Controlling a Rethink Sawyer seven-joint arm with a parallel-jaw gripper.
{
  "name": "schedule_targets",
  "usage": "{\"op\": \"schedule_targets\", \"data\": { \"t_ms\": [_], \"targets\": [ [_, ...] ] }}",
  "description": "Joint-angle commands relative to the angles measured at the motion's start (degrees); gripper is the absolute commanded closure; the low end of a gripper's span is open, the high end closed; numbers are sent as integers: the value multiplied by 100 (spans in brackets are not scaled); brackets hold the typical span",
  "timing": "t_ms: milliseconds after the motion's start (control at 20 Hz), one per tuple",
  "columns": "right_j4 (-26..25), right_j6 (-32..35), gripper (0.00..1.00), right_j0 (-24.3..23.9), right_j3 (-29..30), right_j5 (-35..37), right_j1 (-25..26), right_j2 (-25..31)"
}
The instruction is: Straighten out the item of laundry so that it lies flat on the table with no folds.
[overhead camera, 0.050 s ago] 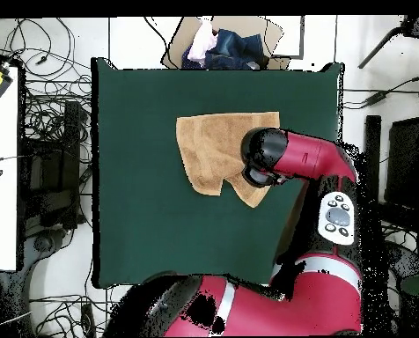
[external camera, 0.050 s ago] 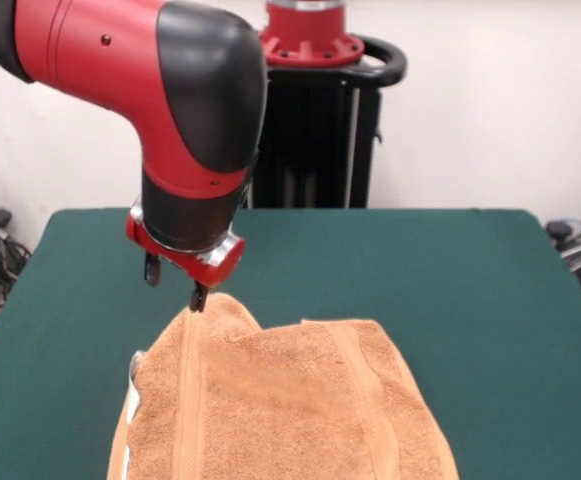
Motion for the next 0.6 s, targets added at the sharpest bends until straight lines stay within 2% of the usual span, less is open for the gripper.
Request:
{"op": "schedule_targets", "data": {
  "t_ms": [50, 600],
  "targets": [
    [21, -5, 0, -132, 423, -590, 282, 792],
    [193, 50, 0, -311, 749, -773, 31, 1214]
  ]
}}
